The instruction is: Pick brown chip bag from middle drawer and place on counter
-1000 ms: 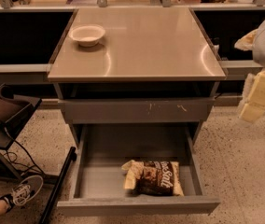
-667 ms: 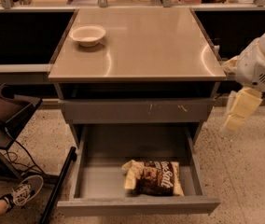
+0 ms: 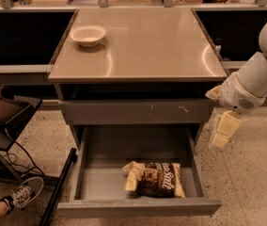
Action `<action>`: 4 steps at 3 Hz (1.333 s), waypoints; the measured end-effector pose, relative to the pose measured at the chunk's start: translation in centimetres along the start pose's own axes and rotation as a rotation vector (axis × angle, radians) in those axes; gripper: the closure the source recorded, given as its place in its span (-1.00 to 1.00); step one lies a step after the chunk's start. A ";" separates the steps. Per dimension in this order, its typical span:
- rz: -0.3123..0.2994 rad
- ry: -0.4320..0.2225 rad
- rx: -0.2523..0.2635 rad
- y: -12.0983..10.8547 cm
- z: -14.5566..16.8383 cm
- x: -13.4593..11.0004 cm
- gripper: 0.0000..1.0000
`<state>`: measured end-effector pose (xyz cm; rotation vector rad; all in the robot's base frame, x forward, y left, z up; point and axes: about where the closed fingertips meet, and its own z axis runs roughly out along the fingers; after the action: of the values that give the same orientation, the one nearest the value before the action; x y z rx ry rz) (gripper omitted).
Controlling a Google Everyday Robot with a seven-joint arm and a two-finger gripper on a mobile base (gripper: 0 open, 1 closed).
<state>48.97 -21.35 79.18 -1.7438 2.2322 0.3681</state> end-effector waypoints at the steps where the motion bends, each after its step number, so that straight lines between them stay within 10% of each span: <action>1: 0.000 0.000 -0.002 0.0 0.1 0.0 -1.00; 4: 0.067 -0.089 -0.059 1.3 15.2 -3.1 -1.00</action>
Offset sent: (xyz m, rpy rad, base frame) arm 0.0037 0.0215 -0.0374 -0.0300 0.0472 -0.0270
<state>49.40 -12.66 66.28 -1.6495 2.2421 0.5212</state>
